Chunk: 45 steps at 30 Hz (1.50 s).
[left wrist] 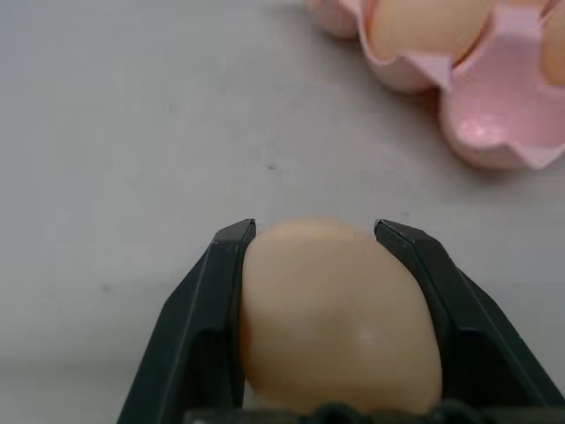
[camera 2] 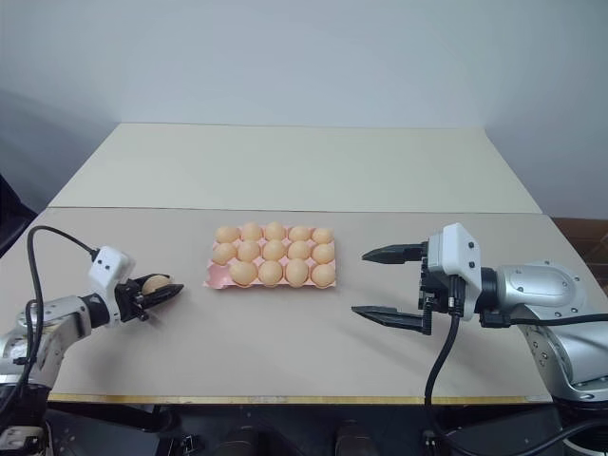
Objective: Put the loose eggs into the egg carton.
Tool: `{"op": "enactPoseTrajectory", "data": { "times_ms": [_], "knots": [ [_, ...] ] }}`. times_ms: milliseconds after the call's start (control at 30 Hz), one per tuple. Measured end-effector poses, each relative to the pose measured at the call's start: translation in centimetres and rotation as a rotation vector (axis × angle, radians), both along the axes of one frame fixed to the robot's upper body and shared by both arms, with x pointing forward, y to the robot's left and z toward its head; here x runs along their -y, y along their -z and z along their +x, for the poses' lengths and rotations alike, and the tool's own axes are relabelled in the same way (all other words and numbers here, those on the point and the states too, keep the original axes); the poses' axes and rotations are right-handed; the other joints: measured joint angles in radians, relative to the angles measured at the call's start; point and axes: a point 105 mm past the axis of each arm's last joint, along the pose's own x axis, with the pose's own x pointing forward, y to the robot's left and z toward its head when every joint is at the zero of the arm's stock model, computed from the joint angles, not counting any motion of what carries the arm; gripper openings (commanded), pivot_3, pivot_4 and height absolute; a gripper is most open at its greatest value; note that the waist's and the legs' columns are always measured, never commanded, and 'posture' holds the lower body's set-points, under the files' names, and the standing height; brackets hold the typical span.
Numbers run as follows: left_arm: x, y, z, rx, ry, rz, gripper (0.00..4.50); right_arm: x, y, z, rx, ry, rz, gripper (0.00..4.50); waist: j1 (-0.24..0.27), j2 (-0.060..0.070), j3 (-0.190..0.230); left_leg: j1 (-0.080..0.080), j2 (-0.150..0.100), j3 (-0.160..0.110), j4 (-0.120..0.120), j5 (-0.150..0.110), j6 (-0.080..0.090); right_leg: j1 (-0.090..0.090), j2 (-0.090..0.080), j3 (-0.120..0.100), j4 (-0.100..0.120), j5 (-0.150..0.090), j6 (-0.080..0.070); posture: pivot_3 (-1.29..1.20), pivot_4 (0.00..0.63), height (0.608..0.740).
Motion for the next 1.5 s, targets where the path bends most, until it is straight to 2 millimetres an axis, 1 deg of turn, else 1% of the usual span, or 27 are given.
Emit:
{"op": "enactPoseTrajectory", "data": {
  "times_ms": [100, 267, 333, 400, 467, 567, 633, 667, 767, 833, 900, 1033, 1067, 1267, 1400, 1500],
  "knots": [
    [0.5, -1.0, -0.2, 0.025, 0.072, -0.026, 1.94, 0.0, 0.0, 0.0, 0.000, 0.001, 0.002, 4.50, 0.000, 0.000, 0.000, 0.000, 0.000, 0.000, 0.000, 0.000, 0.000, 0.000, 0.000, 0.000, 0.000, 0.000, 0.000, 0.00, 0.150, 0.740],
    [1.4, -4.1, 0.5, 0.114, 0.199, -0.023, 1.94, -0.1, 0.0, 0.1, 0.004, 0.008, 0.011, 4.50, 0.002, 0.000, 0.000, 0.000, 0.000, 0.000, 0.000, 0.000, 0.000, 0.000, 0.000, 0.000, 0.000, 0.000, 0.000, 0.00, 0.150, 0.740],
    [2.1, -4.9, 0.9, 0.142, 0.247, -0.025, 1.94, -0.1, 0.0, 0.2, 0.005, 0.009, 0.016, 4.50, 0.003, 0.000, 0.000, 0.000, 0.000, 0.000, 0.000, 0.000, 0.000, 0.000, 0.000, 0.000, 0.000, 0.000, 0.000, 0.00, 0.150, 0.740],
    [3.5, -5.8, 1.6, 0.175, 0.299, -0.037, 1.94, -0.2, 0.0, 0.1, 0.006, 0.010, 0.021, 4.50, 0.006, 0.000, 0.000, 0.000, -0.001, 0.000, 0.000, 0.000, 0.000, 0.000, 0.000, 0.000, 0.000, 0.000, 0.000, 0.00, 0.150, 0.740],
    [4.6, -6.1, 2.0, 0.195, 0.337, -0.042, 1.94, -0.2, 0.0, 0.1, 0.008, 0.011, 0.021, 4.50, 0.008, 0.000, 0.000, -0.001, -0.001, 0.000, 0.000, 0.000, 0.000, 0.000, 0.000, 0.000, 0.000, 0.000, 0.000, 0.00, 0.150, 0.740],
    [6.3, -5.9, 2.9, 0.200, 0.395, -0.030, 1.94, -0.2, 0.0, 0.2, 0.009, 0.017, 0.023, 4.50, 0.008, 0.000, 0.000, 0.000, -0.001, 0.000, 0.000, 0.000, 0.000, 0.000, 0.000, 0.000, 0.000, 0.000, 0.000, 0.00, 0.150, 0.740],
    [7.8, -5.2, 3.5, 0.188, 0.449, -0.001, 1.94, -0.2, 0.0, 0.2, 0.013, 0.021, 0.025, 4.50, 0.013, 0.000, 0.000, 0.000, -0.001, 0.000, 0.000, 0.000, 0.000, 0.001, 0.000, 0.000, 0.000, 0.000, 0.000, 0.00, 0.150, 0.740],
    [8.1, -4.9, 3.6, 0.179, 0.462, 0.011, 1.94, -0.2, -0.1, 0.2, 0.015, 0.020, 0.025, 4.50, 0.012, 0.000, 0.000, 0.000, -0.001, 0.000, 0.000, 0.000, 0.000, 0.000, 0.000, 0.000, 0.000, 0.000, 0.000, 0.00, 0.150, 0.740],
    [8.0, -3.3, 3.6, 0.138, 0.489, 0.052, 1.94, -0.2, 0.3, 0.0, 0.002, 0.028, 0.025, 4.50, 0.003, 0.000, 0.000, -0.001, -0.001, -0.001, 0.000, 0.000, 0.000, -0.001, 0.000, 0.000, 0.000, 0.000, 0.000, 0.00, 0.150, 0.740],
    [7.8, -3.1, 3.7, 0.137, 0.494, 0.054, 2.63, -0.1, 0.5, -0.1, -0.004, 0.034, 0.025, 4.50, 0.002, 0.000, 0.000, -0.002, -0.001, -0.001, 0.000, 0.000, 0.000, -0.001, 0.000, 0.000, 0.000, 0.000, 0.000, 0.00, 0.150, 0.740],
    [7.9, -3.2, 3.9, 0.144, 0.504, 0.078, 3.14, -0.2, 0.5, -0.3, 0.000, 0.033, 0.023, 4.50, 0.003, 0.000, 0.000, -0.001, -0.002, -0.001, 0.000, 0.000, 0.000, 0.000, 0.000, 0.000, 0.000, 0.000, 0.000, 0.00, 0.150, 0.740],
    [8.3, -3.0, 3.8, 0.153, 0.526, 0.087, 4.40, -0.1, 0.4, -0.3, 0.007, 0.043, 0.026, 4.50, 0.005, 0.000, 0.000, 0.000, -0.002, -0.001, 0.000, 0.000, 0.000, 0.001, 0.000, 0.000, 0.000, 0.000, 0.000, 0.00, 0.150, 0.740],
    [8.3, -3.1, 3.8, 0.153, 0.528, 0.084, 4.46, -0.1, 0.4, -0.3, 0.010, 0.045, 0.026, 4.50, 0.006, 0.000, 0.000, 0.000, -0.002, -0.001, 0.000, 0.000, 0.000, 0.001, 0.000, 0.000, 0.000, 0.000, 0.000, 0.00, 0.150, 0.740],
    [8.1, -3.5, 3.5, 0.160, 0.527, 0.091, 4.46, 0.0, 0.2, -0.3, 0.020, 0.050, 0.028, 4.50, 0.005, 0.000, 0.000, -0.001, -0.001, -0.001, 0.000, 0.000, 0.000, 0.000, 0.000, 0.000, 0.000, 0.000, 0.000, 0.00, 0.150, 0.740],
    [6.8, -4.5, 2.5, 0.178, 0.499, 0.089, 4.46, -0.1, 0.1, -0.3, 0.022, 0.048, 0.030, 4.50, -0.003, 0.000, 0.000, -0.001, -0.001, -0.001, 0.000, 0.000, 0.000, 0.000, 0.000, 0.000, 0.000, 0.000, 0.000, 0.00, 0.150, 0.740],
    [5.1, -5.3, 1.3, 0.180, 0.461, 0.080, 4.46, -0.2, -0.1, -0.1, 0.028, 0.039, 0.033, 4.50, -0.008, 0.000, 0.000, -0.001, -0.001, -0.001, 0.000, 0.000, 0.000, 0.000, 0.000, 0.000, 0.001, 0.000, 0.000, 0.00, 0.150, 0.740]
  ]
}}
